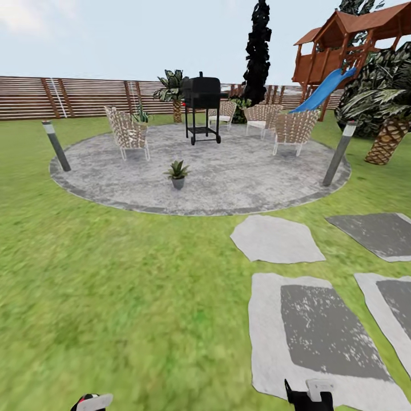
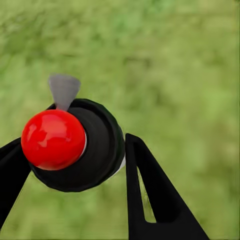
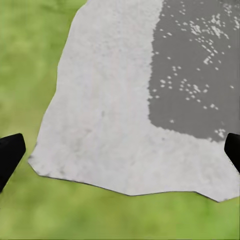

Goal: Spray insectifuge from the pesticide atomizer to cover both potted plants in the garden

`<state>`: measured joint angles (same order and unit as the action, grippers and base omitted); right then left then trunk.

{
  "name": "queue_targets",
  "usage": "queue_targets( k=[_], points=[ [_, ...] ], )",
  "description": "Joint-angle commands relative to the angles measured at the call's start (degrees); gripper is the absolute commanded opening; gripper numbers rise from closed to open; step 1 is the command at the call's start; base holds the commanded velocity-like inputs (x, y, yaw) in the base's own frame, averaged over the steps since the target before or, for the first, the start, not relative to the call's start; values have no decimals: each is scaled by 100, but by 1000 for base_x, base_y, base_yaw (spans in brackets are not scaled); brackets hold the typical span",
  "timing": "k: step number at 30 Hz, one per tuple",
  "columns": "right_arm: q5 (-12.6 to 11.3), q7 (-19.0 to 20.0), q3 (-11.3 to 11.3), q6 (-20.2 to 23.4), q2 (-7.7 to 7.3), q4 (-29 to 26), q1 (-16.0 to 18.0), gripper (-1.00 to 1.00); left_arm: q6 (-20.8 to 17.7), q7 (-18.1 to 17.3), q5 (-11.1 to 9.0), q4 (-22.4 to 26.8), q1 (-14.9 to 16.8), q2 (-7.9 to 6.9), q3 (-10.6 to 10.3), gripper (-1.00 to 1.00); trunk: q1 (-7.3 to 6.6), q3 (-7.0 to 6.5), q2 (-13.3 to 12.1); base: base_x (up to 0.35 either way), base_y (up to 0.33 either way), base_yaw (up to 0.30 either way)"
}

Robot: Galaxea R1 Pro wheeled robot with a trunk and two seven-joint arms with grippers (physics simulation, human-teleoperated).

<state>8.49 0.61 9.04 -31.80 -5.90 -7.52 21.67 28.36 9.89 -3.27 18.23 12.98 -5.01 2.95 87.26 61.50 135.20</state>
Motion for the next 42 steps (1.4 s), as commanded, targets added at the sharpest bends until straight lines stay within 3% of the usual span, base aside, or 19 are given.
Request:
queue_targets(
  k=[1, 42],
  points=[
    [56, 7, 48, -19, 1, 5, 3, 100, 20, -5, -33, -4, 3, 0, -5, -100, 2, 5, 2, 337, 80, 0],
    [56, 3, 48, -19, 1, 3, 3, 100, 20, -5, -33, -4, 3, 0, -6, -100, 2, 5, 2, 336, 117, 0]
  ],
)
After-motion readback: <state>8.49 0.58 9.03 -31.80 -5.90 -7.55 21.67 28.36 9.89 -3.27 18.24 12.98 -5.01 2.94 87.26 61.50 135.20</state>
